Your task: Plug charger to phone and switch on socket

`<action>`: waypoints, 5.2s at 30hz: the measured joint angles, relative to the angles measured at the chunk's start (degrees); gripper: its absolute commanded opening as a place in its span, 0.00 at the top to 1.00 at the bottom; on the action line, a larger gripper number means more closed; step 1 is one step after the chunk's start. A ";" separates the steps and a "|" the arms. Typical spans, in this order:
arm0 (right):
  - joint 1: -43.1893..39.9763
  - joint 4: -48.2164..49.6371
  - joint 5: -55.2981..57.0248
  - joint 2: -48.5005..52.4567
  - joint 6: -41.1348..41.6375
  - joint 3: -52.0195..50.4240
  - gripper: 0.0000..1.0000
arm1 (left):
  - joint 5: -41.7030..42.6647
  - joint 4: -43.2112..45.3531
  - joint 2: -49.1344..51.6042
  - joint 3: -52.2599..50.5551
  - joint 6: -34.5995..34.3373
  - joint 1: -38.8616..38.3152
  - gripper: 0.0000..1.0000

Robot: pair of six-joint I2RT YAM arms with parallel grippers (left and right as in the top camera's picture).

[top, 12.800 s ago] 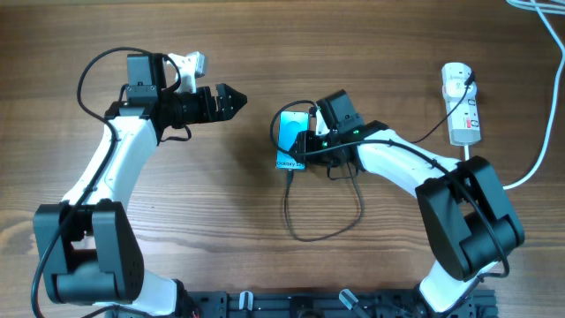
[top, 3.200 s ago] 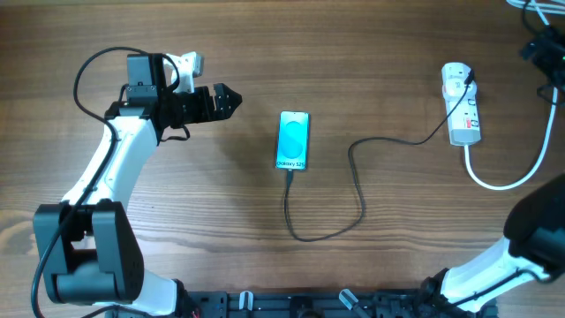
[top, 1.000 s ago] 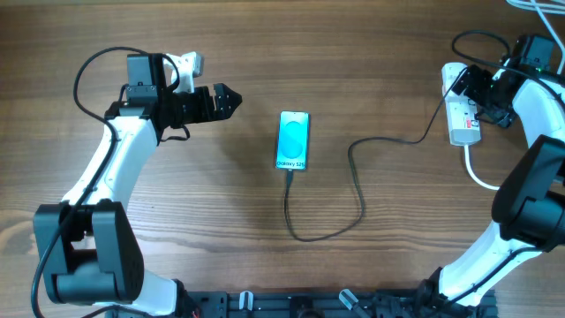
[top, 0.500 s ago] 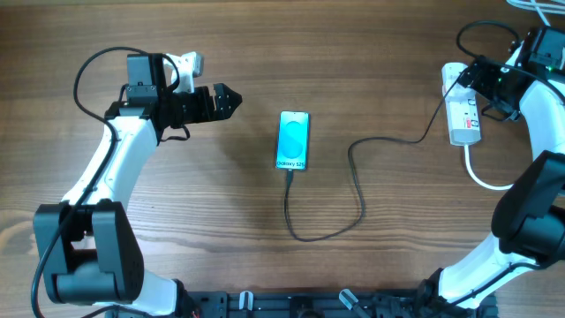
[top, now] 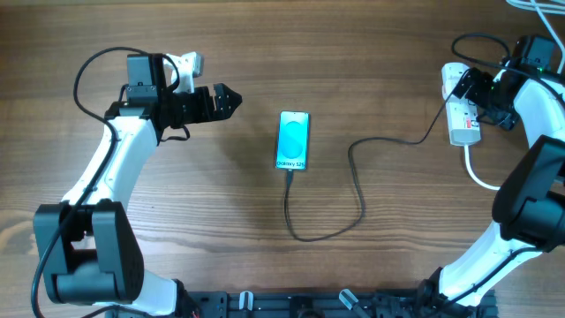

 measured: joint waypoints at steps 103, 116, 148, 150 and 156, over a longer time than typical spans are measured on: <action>12.17 1.27 5.70 -42.05 -0.28 -27.21 0.00 | 0.02 -0.04 0.00 0.00 0.00 0.00 0.00; 18.03 19.76 3.06 -45.81 -3.89 -46.64 0.00 | 0.00 -0.04 0.00 0.00 0.00 0.00 0.00; 18.03 51.49 -3.50 -63.54 -8.39 -81.46 0.00 | 0.00 -0.09 0.00 0.00 0.00 0.00 0.00; 18.03 51.60 -3.08 -66.29 -7.65 -82.79 0.00 | 0.00 -0.04 0.00 0.00 0.00 0.00 0.00; 18.03 50.86 -2.51 -71.47 -6.71 -84.21 0.00 | 0.00 -0.04 0.00 0.00 0.00 0.00 0.00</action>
